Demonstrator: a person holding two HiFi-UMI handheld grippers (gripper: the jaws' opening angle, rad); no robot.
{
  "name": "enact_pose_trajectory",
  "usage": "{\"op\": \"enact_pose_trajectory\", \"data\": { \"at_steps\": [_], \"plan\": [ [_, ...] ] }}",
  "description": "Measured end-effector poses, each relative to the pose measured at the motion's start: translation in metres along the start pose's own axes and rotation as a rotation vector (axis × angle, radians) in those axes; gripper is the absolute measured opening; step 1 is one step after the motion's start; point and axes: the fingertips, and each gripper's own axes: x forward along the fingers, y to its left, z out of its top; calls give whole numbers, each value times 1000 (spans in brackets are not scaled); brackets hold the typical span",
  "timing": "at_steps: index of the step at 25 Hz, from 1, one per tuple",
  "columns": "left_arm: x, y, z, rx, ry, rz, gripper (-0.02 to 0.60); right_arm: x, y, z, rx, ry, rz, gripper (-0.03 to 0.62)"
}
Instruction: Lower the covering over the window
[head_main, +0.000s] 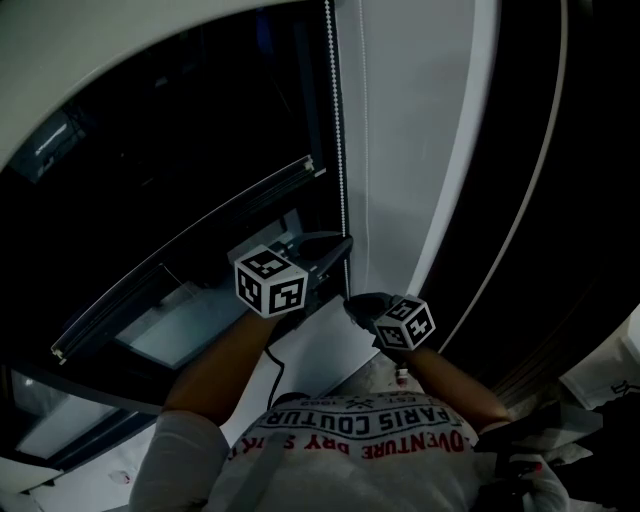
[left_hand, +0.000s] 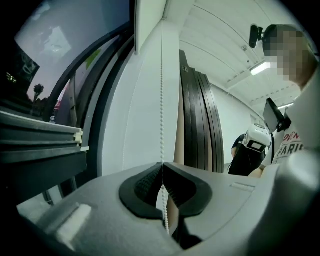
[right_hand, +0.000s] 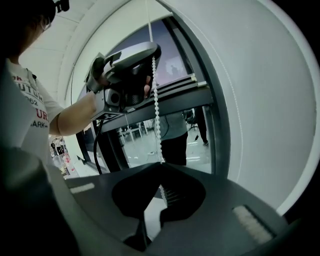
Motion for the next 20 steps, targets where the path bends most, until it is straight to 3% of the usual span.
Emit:
{"op": "enact_pose_trajectory", "data": {
  "at_steps": [5, 12, 15, 20],
  "plan": [
    [0, -6, -44, -8, 79, 10, 9, 7, 0, -42, 68, 87, 12, 3],
    [-1, -7, -73, -40, 71, 15, 9, 13, 2, -69, 105, 130, 5, 5],
    [-1, -7, -95, -23, 109, 27, 8, 15, 3, -92, 116, 195, 1, 5],
    [-4, 0, -121, -84, 102, 48, 9, 18, 6, -112, 146, 211, 10, 5]
  ]
}}
